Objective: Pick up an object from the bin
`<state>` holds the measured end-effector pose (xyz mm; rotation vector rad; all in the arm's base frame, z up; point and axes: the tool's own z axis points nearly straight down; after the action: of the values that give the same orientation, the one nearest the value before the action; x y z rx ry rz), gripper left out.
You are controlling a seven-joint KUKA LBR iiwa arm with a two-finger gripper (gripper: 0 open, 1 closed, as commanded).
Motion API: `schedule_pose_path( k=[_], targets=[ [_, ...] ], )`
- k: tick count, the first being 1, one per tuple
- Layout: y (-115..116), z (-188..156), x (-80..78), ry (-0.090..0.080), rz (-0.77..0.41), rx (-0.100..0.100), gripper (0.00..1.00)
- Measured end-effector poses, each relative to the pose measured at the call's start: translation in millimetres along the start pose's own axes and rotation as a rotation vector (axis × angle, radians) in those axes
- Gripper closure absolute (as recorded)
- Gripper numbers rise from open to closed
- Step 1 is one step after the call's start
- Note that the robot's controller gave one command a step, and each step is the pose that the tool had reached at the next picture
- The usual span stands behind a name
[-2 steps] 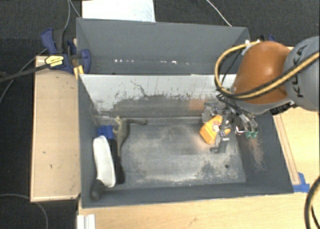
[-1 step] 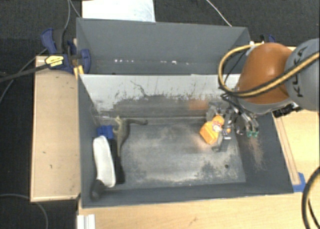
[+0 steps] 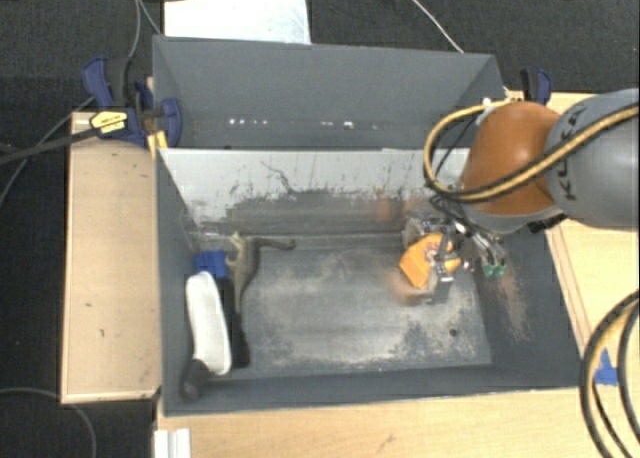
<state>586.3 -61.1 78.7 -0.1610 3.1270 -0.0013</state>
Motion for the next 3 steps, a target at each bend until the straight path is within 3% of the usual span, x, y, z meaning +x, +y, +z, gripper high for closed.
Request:
schedule_pose_path(
  k=[1,2,3],
  targets=[
    [7.7,-21.5,4.5,0.006,0.035,-0.003,0.00],
    [-4.6,-33.9,-0.6,-0.002,0.004,0.000,0.00],
    [-42.1,8.3,13.4,0.001,0.077,-0.005,0.00]
  ],
)
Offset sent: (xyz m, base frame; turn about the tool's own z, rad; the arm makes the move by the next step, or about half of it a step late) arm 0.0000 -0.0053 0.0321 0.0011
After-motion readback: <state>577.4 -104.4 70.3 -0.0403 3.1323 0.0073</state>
